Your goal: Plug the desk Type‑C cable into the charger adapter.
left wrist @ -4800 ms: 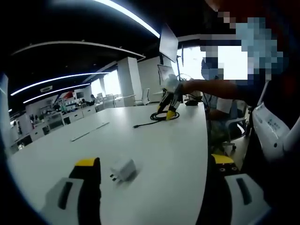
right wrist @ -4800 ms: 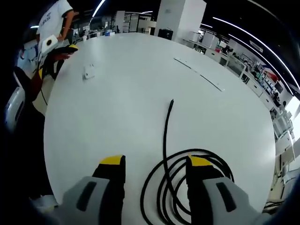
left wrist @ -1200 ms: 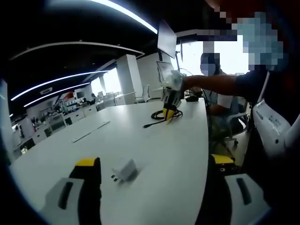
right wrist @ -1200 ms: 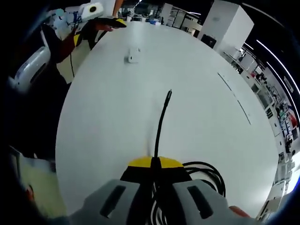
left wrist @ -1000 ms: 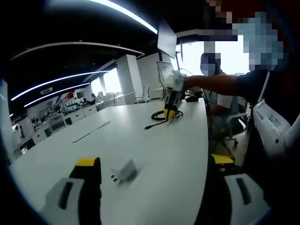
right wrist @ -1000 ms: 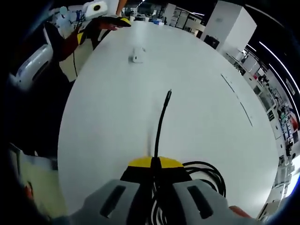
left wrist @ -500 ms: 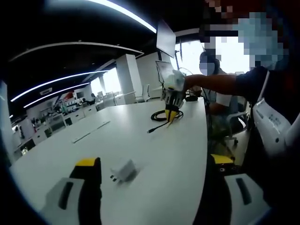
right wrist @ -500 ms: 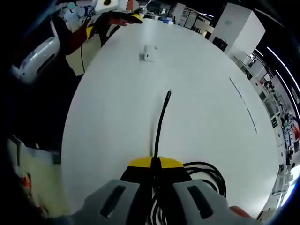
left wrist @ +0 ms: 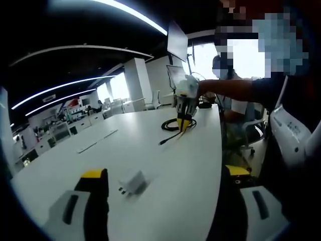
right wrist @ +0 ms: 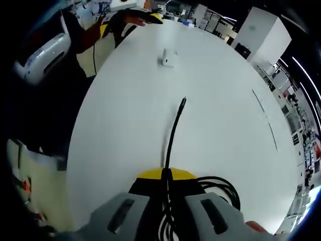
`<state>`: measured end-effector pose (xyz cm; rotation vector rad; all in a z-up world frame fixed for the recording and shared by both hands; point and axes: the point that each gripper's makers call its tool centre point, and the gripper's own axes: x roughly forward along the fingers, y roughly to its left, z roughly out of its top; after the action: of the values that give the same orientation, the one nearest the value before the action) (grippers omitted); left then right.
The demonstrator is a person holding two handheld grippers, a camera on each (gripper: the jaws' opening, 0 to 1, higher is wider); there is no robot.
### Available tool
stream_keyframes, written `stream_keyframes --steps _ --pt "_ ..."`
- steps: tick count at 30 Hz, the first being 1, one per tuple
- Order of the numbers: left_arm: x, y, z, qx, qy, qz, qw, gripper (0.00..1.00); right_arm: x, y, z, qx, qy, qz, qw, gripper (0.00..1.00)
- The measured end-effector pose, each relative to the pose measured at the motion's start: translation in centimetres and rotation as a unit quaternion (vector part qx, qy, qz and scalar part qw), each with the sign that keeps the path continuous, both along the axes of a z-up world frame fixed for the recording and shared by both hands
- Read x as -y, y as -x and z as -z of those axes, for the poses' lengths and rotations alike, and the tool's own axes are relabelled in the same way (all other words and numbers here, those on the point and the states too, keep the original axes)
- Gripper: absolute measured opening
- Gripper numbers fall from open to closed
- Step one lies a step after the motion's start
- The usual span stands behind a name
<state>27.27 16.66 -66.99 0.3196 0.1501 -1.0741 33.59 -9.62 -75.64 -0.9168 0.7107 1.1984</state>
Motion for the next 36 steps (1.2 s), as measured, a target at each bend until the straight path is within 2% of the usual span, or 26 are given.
stream_keyframes --steps 18,20,22,25,30,32,36 --pt "0.3 0.2 0.7 -0.005 0.004 0.003 1.0000 0.95 -0.1 0.5 0.7 -0.017 0.004 -0.003 0.9998 0.03" --pt "0.3 0.2 0.7 -0.006 0.006 0.003 1.0000 0.95 -0.3 0.6 0.5 -0.024 -0.008 0.008 0.9997 0.05" --pt "0.3 0.2 0.7 -0.007 0.006 0.003 1.0000 0.95 -0.5 0.2 0.2 -0.014 -0.017 0.012 0.9997 0.10" --pt "0.2 0.2 0.9 -0.008 0.007 0.002 0.9999 0.95 -0.5 0.1 0.1 -0.014 -0.021 0.020 0.9995 0.10" --pt "0.2 0.1 0.9 -0.009 0.007 0.002 0.9999 0.95 -2.0 0.1 -0.6 -0.014 -0.063 0.026 0.9976 0.10" --pt "0.3 0.2 0.9 -0.008 0.007 0.002 0.9999 0.95 -2.7 -0.3 -0.9 -0.004 -0.082 0.034 0.9960 0.10" --pt "0.3 0.2 0.8 -0.007 0.007 0.003 0.9999 0.95 -3.7 -0.6 -0.7 -0.002 -0.099 0.041 0.9943 0.06"
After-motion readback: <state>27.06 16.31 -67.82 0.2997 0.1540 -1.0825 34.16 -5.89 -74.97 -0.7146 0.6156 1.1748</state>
